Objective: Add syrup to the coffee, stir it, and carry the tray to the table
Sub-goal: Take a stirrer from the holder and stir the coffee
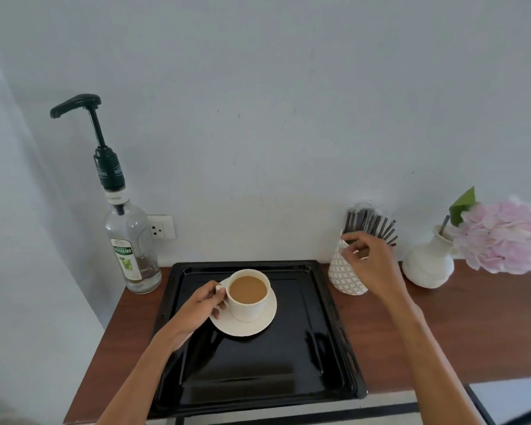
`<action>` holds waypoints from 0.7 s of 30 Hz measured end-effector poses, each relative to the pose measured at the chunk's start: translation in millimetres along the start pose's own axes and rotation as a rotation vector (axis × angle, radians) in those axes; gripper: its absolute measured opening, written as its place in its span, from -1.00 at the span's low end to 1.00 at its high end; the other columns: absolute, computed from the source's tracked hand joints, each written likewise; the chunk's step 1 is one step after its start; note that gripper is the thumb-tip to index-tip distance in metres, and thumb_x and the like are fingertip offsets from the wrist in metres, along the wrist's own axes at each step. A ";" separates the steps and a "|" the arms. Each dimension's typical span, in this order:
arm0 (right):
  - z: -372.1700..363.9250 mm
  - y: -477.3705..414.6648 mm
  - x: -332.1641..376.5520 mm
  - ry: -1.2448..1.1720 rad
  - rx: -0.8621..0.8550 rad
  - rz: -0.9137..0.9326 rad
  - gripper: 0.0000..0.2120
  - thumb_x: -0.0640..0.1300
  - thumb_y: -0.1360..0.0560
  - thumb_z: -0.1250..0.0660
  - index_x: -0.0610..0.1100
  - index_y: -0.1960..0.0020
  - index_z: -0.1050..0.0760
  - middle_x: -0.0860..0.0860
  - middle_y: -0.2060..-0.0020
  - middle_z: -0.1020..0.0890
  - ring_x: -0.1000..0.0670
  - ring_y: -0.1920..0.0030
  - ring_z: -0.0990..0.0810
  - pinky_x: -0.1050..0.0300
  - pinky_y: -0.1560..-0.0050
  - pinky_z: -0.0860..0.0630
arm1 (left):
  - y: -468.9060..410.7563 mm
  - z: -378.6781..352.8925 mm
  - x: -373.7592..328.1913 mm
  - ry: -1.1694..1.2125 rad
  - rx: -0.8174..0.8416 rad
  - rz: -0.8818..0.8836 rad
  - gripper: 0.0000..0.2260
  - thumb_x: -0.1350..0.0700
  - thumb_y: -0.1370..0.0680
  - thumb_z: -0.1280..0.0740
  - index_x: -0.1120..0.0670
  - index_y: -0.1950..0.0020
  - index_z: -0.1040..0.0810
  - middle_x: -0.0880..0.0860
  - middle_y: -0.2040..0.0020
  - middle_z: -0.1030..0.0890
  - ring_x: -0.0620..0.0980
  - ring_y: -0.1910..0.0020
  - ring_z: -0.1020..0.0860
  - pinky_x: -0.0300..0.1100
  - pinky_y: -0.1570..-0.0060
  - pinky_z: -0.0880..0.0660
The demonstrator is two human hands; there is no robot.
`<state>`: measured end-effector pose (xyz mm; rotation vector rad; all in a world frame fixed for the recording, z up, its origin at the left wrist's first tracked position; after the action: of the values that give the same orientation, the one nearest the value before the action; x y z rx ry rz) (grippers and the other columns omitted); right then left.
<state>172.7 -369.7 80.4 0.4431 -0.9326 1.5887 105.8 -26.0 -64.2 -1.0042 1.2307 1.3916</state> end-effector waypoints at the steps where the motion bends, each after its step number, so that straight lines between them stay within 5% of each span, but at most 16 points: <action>1: 18.9 0.4 -3.3 0.032 -0.106 0.003 -0.81 -0.18 -0.53 -0.48 0.01 -0.12 -0.65 0.08 0.27 -0.66 0.14 0.27 -0.61 0.38 0.26 -0.41 | 0.0 0.0 -0.6 -0.003 0.000 0.002 -0.80 0.14 -0.70 -0.16 0.17 0.02 -0.52 0.06 0.16 -0.54 0.01 0.13 -0.47 -0.21 0.15 -0.43; 6: 65.3 2.3 -34.2 0.124 -0.351 -0.076 -0.77 -0.21 -0.54 -0.45 -0.17 -0.19 -0.61 -0.04 0.23 -0.64 -0.10 0.18 -0.63 0.05 0.10 -0.54 | 3.3 -0.7 -6.5 -0.035 0.017 -0.002 -0.81 0.16 -0.70 -0.18 0.21 0.00 -0.52 0.03 0.15 -0.58 0.01 0.08 -0.50 -0.17 0.14 -0.45; 12: 58.0 -3.8 -56.4 0.122 -0.303 -0.159 -0.76 -0.17 -0.53 -0.47 -0.23 -0.17 -0.63 -0.08 0.20 -0.67 -0.04 0.15 -0.57 0.13 0.05 -0.41 | 8.3 -1.6 -15.1 -0.078 0.048 -0.004 -0.79 0.17 -0.69 -0.19 0.31 -0.08 -0.50 0.06 0.10 -0.60 -0.01 0.03 -0.54 -0.11 0.04 -0.45; 21: 62.5 1.1 -77.9 -0.021 -0.420 -0.301 -0.76 -0.12 -0.53 -0.49 -0.19 -0.14 -0.58 -0.02 0.25 -0.62 -0.18 0.01 -0.65 -0.02 0.01 -0.54 | 9.8 -0.8 -16.7 -0.115 0.028 0.020 -0.77 0.16 -0.69 -0.20 0.34 -0.14 -0.49 0.07 0.05 -0.61 -0.01 0.00 -0.56 -0.14 0.04 -0.48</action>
<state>177.8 -467.6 61.6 0.2872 -1.1258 1.0824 99.0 -29.1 -46.3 -0.8830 1.1749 1.4240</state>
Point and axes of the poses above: each hand's wrist, its own y-axis away from the middle knuckle, its own z-axis out of the back of the hand, x = y × z, the point moved 9 cm from there along -y, towards the middle knuckle
